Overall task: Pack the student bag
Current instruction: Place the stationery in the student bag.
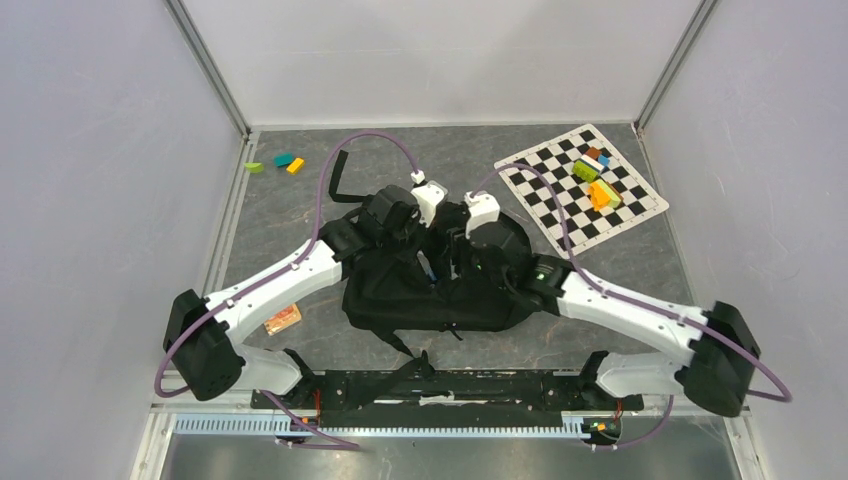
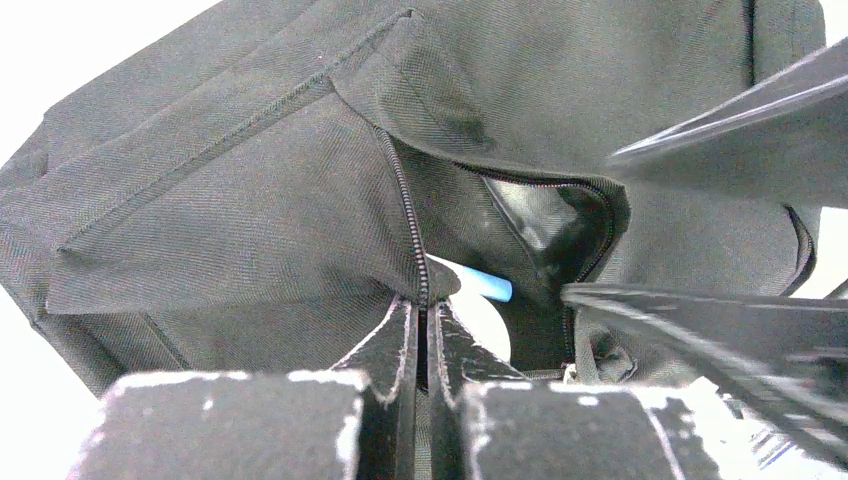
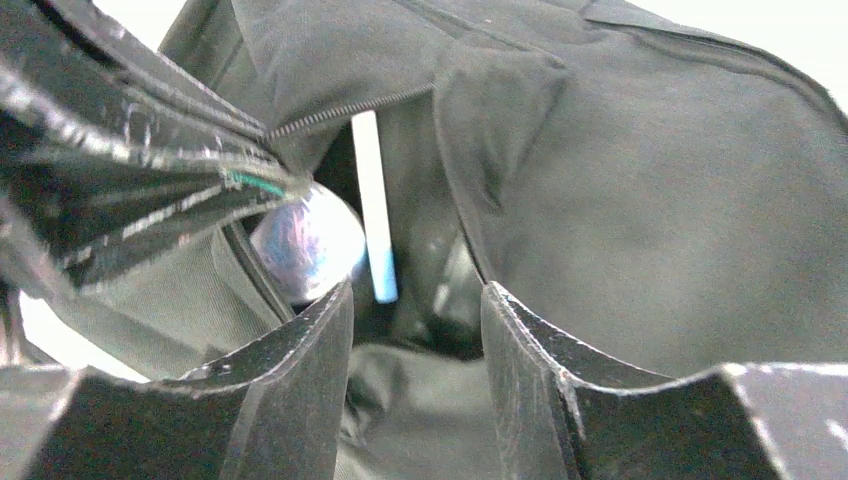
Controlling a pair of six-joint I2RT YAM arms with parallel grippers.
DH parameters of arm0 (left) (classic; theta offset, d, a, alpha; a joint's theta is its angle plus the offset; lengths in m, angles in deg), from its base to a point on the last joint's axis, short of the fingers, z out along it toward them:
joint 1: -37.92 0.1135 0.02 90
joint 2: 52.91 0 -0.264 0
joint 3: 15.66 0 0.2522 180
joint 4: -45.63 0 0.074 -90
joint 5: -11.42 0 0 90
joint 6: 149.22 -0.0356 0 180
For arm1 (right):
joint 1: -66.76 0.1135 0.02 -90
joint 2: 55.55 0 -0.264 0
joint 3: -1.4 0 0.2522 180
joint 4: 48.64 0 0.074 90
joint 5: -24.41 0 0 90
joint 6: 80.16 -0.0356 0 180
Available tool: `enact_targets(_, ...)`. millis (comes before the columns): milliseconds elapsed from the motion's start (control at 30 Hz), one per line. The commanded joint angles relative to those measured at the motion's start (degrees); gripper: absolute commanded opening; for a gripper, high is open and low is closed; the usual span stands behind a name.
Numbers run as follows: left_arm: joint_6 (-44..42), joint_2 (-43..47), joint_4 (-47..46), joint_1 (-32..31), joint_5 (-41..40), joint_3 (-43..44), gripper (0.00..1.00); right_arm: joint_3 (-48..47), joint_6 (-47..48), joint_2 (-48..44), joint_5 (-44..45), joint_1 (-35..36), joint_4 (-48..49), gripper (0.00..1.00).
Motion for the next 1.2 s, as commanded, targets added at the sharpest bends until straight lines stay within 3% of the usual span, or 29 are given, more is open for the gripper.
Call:
enact_targets(0, 0.2, 1.9, -3.7, -0.4, -0.2, 0.4, 0.02, 1.5, 5.1, -7.8, 3.4, -1.2, -12.1, 0.56)
enact_targets(100, 0.2, 1.7, -3.8, -0.4, 0.1, 0.3, 0.02, 3.2, 7.3, -12.2, 4.8, -5.9, -18.1, 0.59)
enact_targets(233, 0.2, 1.6, -3.9, -0.4, 0.7, 0.3, 0.02, 6.8, 9.8, -15.8, 2.0, -18.6, -22.2, 0.61)
enact_targets(567, 0.2, 1.3, -4.0, -0.4, 1.2, 0.2, 0.02, 13.0, 16.0, -15.5, -9.8, -45.5, -21.0, 0.69)
enact_targets(700, 0.0, 1.2, -4.2, -0.4, 1.0, 0.1, 0.02, 14.7, 18.0, -14.0, -20.7, -55.5, -18.9, 0.71)
enact_targets(933, 0.2, 1.2, -4.2, -0.4, 1.6, 0.2, 0.02, 17.9, 21.5, -10.0, -23.9, -66.4, -16.0, 0.75)
enact_targets(1167, 0.2, 1.4, -4.3, -0.4, 2.0, 0.2, 0.02, 20.2, 21.5, -8.2, -23.2, -67.9, -14.2, 0.8)
